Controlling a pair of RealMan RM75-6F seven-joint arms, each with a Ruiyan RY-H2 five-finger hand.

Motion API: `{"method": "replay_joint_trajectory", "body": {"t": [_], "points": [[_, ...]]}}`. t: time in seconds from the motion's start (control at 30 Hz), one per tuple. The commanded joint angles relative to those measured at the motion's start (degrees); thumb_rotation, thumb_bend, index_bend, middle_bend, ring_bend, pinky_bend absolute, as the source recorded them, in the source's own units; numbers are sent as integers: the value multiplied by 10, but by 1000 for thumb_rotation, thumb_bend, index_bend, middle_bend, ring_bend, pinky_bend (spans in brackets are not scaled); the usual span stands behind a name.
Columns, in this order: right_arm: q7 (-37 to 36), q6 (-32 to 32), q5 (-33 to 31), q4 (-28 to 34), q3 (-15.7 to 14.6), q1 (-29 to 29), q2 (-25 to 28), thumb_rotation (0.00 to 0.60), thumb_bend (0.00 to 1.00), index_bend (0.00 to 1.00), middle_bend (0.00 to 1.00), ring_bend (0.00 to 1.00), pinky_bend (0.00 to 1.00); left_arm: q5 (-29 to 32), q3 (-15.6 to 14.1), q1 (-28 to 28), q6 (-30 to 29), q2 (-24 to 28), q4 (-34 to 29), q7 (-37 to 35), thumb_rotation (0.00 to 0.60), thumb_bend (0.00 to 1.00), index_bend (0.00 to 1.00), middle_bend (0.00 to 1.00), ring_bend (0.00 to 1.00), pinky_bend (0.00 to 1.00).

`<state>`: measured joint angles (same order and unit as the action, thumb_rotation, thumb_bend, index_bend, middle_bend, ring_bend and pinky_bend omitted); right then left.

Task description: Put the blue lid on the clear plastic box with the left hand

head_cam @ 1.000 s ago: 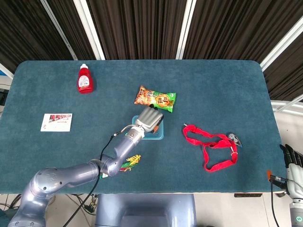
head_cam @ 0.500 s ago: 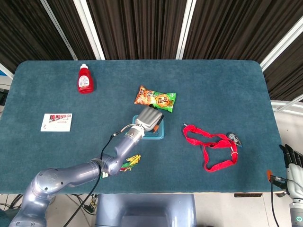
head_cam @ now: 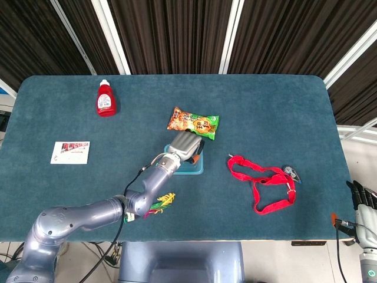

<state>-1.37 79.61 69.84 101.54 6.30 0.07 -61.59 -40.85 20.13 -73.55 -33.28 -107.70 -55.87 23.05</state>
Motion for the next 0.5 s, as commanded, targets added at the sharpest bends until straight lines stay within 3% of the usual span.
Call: {"method": "replay_joint_trajectory", "body": {"t": [0.03,0.3,0.5], "points": [[0,0,-1,0,1,0,0,600,393,78,39,21,0,53,12,-10,24,21,-23,-2,600,473,649,625,269,194],[1,0,-5,-1,2,0,-1,600,393,78,39,21,0,135,-21,-38,42,45,-39,17,600,473,649,627,269,193],[0,2,-4,0,2,0,-1,600,393,78,39,21,0,158,-32,-46,39,41,-27,9,600,474,650,629,269,193]]}}
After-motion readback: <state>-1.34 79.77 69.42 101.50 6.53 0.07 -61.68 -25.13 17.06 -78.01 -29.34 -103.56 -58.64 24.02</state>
